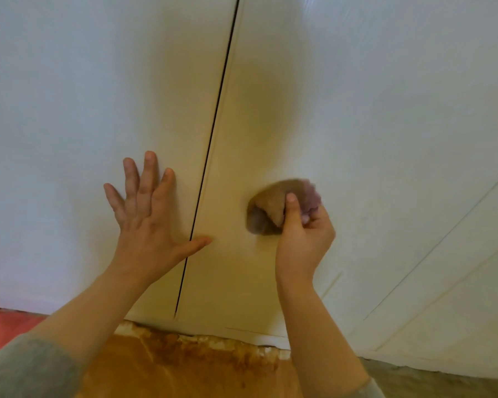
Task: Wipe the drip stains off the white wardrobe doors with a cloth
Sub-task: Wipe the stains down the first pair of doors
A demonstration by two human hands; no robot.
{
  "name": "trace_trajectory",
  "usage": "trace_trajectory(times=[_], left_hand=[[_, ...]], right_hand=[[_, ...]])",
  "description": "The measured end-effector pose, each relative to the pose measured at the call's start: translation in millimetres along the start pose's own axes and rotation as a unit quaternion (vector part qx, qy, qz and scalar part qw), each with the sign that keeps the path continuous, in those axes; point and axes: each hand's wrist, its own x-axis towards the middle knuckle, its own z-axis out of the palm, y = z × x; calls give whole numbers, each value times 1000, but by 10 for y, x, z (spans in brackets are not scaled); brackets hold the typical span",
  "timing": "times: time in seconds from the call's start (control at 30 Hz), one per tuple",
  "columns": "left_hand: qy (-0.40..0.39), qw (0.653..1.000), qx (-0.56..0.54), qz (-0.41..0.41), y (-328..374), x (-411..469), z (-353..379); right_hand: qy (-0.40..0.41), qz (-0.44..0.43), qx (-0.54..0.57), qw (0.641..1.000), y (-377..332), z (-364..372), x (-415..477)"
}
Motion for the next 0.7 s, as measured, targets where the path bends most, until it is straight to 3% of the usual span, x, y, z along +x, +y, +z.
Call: trace_trajectory(times=[0.23,0.47,0.6,0.7], left_hand=[[5,1000,26,-3,44,-5,25],[28,999,20,-25,203,-8,150],[34,999,12,-28,235,19,182],[31,999,17,-32,253,22,186]], right_hand=[[-44,151,-118,981,826,-699,-600],[-11,-30,-70,997,119,-493,-64],[-43,-14,-64,997,300,-527,-81],[-69,97,-102,988,783,-794,-413]])
